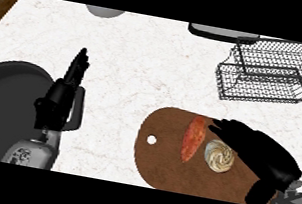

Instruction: Pick the cupcake from the cutting board and place it in the tiered basket

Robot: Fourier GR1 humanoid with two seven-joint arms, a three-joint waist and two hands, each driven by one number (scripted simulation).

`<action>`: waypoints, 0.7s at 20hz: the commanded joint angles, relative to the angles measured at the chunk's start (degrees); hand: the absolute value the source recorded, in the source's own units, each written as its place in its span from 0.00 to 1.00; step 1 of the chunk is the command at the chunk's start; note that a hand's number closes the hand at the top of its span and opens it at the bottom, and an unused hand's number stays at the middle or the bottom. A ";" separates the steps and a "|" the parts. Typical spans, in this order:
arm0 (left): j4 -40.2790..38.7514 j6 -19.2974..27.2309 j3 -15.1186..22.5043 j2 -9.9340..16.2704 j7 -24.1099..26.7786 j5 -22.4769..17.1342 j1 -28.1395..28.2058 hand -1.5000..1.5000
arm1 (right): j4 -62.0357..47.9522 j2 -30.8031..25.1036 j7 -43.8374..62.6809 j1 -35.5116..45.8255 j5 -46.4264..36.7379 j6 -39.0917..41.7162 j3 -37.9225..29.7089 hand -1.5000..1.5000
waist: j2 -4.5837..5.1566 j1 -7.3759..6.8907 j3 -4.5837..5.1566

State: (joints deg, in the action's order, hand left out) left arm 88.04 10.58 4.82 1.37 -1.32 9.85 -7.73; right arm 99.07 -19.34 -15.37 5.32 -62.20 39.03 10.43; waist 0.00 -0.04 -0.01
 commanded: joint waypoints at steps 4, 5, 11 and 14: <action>5.17 -0.81 -0.26 0.23 -4.51 0.23 0.42 0.50 | 1.26 2.19 0.08 -2.66 -1.46 -0.82 0.80 0.00 | -0.05 0.06 0.00; 0.12 -0.68 0.19 -0.84 -0.90 0.57 -1.00 0.50 | -4.36 2.02 -1.95 -2.04 -2.83 -5.65 0.72 0.00 | 0.00 0.07 0.00; -0.40 -2.10 -3.32 0.76 -2.12 -1.01 -2.97 0.50 | -6.36 2.55 -3.93 -1.38 -2.59 -5.70 -0.41 0.00 | -0.01 0.11 0.01; -3.01 3.86 3.27 -1.29 0.01 0.73 -1.59 0.50 | -11.76 4.85 -3.31 -0.86 -4.73 -9.39 1.82 0.00 | 0.06 0.08 0.00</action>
State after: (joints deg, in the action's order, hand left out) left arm 88.68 10.24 4.52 1.17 -2.65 9.97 -8.09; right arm 93.13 -16.08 -17.99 3.74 -65.18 33.46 11.07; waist -0.02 0.03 0.01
